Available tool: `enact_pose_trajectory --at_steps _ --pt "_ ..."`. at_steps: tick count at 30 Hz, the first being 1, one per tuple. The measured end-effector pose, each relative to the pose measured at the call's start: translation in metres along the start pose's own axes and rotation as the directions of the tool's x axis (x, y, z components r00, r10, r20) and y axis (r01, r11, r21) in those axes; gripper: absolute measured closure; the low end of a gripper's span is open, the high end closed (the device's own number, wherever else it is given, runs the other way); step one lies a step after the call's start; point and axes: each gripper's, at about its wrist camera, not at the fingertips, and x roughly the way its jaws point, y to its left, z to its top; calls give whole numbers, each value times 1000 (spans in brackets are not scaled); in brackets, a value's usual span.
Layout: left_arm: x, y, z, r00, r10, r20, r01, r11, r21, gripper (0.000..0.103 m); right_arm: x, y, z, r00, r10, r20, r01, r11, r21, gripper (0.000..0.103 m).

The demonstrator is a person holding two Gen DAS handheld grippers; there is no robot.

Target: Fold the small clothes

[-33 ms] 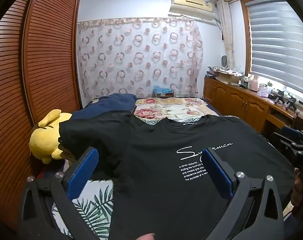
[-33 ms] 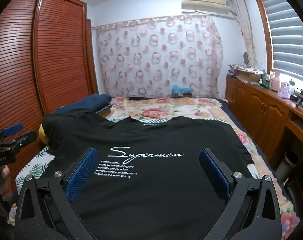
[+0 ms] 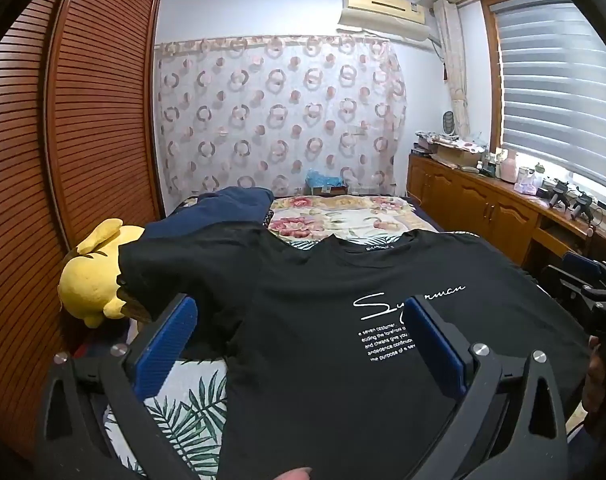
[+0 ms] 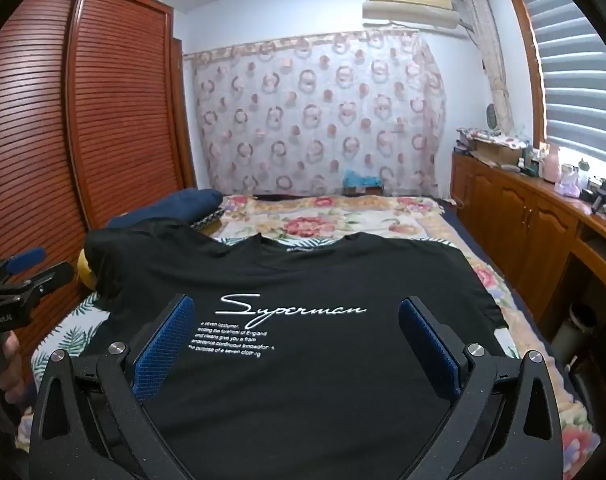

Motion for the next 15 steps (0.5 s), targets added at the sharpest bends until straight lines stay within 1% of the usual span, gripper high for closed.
enact_pose_trajectory --at_steps 15 --pt "-4 4 -1 1000 6 3 -6 1000 3 0 1 0 0 1000 -1 -2 1 1000 -1 0"
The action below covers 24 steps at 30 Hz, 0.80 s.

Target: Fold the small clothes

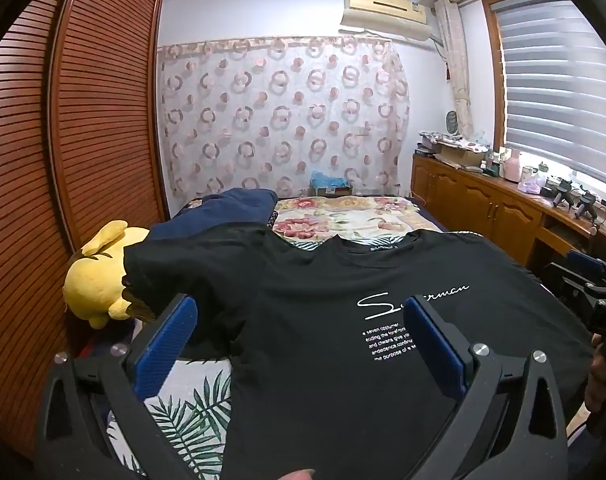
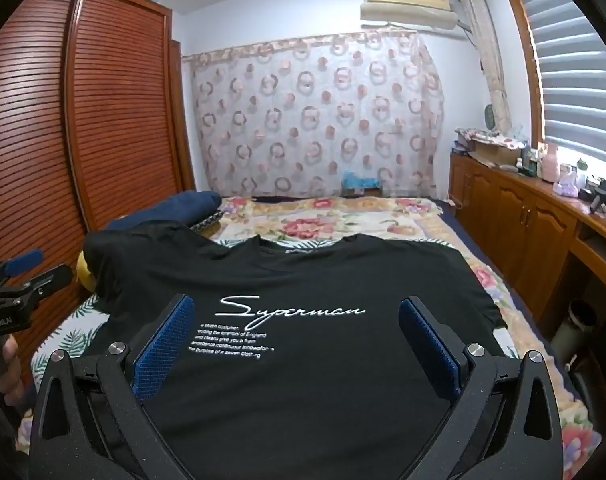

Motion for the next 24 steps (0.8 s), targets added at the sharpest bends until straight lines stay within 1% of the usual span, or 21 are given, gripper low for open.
enact_pose_trajectory --at_steps 24 --pt "2 0 1 1000 4 4 -4 1000 5 0 -1 1 0 1000 -1 3 1 1000 2 0"
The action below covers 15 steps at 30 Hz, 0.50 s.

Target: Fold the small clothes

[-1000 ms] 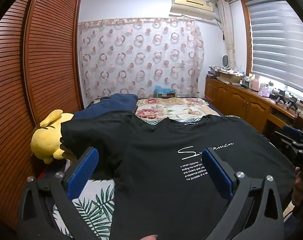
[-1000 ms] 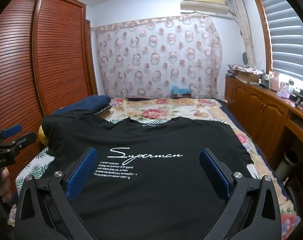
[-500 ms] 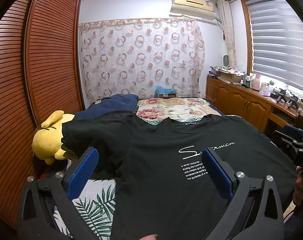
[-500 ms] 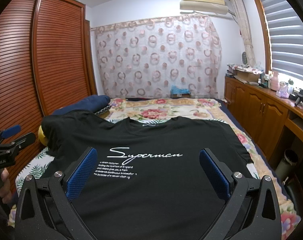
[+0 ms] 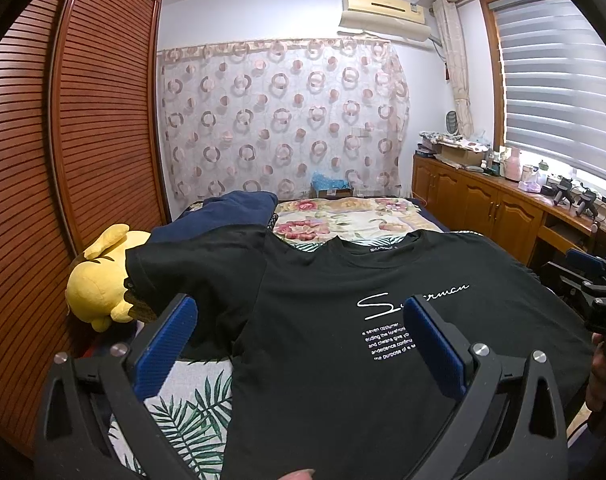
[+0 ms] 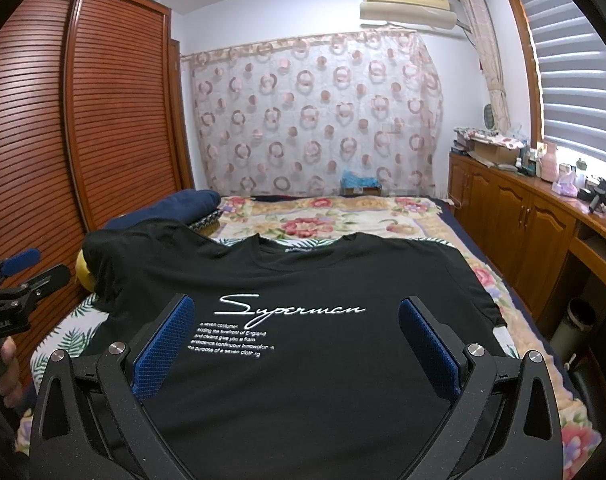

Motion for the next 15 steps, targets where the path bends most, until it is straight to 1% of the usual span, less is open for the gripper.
enact_pose_trajectory --at_steps 15 --pt "2 4 5 1000 6 8 -6 1000 6 0 -1 1 0 1000 0 1 0 1000 -1 0"
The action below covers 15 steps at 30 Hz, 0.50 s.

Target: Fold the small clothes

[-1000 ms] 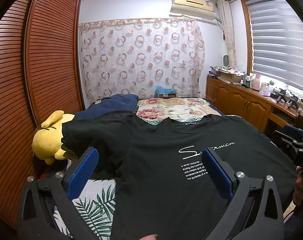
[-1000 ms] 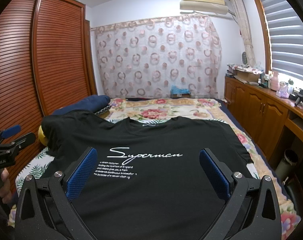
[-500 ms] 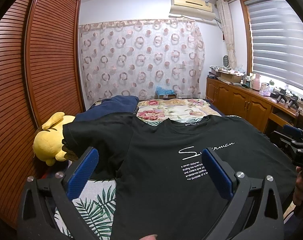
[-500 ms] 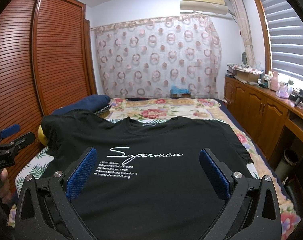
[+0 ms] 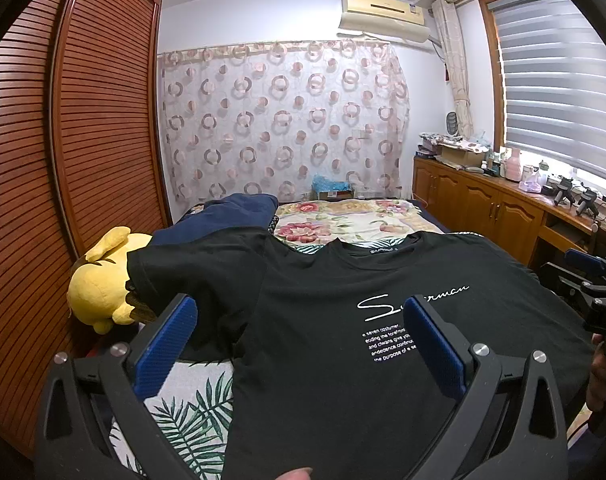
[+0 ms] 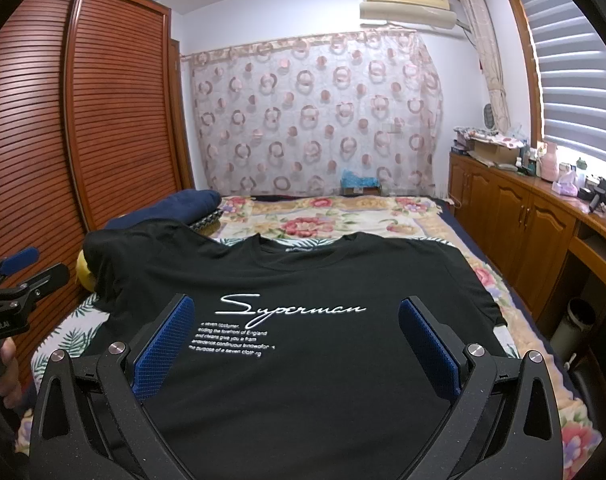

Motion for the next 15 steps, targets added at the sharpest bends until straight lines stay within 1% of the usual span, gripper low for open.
enact_pose_trajectory --at_steps 15 --pt "-2 0 3 1000 1 5 -1 1000 2 0 -1 1 1 1000 0 0 0 1000 0 0"
